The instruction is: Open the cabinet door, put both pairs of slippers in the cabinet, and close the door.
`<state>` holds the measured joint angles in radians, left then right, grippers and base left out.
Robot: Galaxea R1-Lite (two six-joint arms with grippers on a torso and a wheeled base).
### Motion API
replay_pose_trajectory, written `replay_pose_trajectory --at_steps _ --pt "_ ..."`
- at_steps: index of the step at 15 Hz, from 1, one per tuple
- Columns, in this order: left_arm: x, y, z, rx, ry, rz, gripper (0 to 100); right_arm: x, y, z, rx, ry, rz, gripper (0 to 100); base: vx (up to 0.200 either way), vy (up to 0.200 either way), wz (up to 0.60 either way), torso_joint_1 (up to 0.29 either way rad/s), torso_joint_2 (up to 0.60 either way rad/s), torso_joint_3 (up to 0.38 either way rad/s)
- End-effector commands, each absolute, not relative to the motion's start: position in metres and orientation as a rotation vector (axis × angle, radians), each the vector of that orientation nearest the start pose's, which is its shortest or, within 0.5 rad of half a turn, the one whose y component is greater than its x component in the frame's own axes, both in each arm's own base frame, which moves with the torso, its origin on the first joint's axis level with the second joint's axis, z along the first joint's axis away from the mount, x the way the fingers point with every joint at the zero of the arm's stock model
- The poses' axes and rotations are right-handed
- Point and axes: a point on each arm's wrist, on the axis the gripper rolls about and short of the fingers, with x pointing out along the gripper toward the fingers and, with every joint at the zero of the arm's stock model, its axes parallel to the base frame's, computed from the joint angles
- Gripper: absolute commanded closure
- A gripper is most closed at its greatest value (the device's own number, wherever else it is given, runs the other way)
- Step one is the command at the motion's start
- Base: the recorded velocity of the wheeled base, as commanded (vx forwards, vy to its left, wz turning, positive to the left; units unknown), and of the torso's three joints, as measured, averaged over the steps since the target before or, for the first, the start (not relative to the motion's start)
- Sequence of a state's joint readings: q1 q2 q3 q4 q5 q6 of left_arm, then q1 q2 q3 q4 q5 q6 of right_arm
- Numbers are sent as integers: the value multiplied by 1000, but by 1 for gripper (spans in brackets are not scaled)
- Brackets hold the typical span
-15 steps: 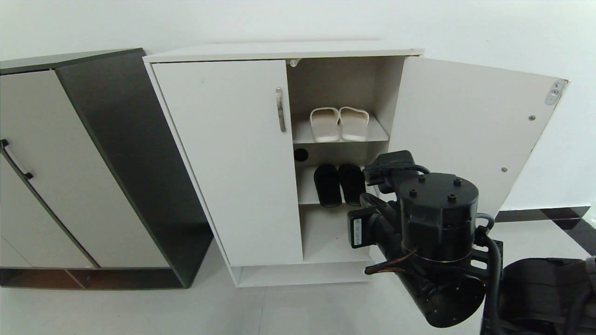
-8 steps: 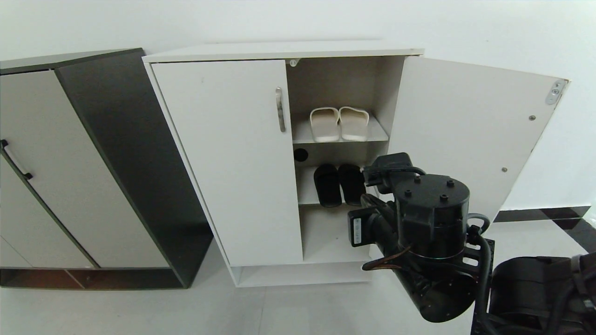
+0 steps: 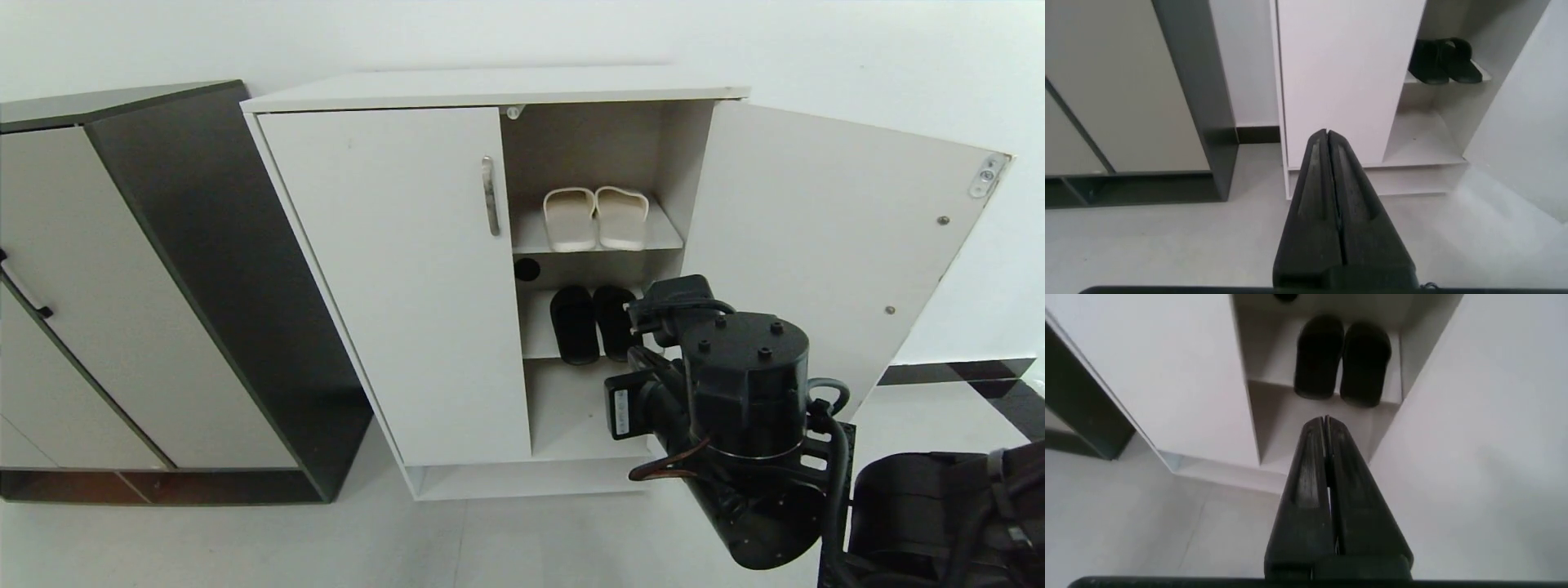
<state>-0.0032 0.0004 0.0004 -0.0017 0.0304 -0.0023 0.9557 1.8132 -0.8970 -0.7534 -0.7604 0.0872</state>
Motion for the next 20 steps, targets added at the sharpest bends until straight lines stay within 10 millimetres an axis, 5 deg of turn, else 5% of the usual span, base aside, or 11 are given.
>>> replay_pose_trajectory --at_steps 1,20 --pt "-23 1 76 -3 -2 28 100 205 264 184 -33 112 191 100 0 0 0 71 -481 -373" --pt "-23 1 76 -3 -3 28 100 207 262 184 -43 111 181 100 0 0 0 148 -490 -328"
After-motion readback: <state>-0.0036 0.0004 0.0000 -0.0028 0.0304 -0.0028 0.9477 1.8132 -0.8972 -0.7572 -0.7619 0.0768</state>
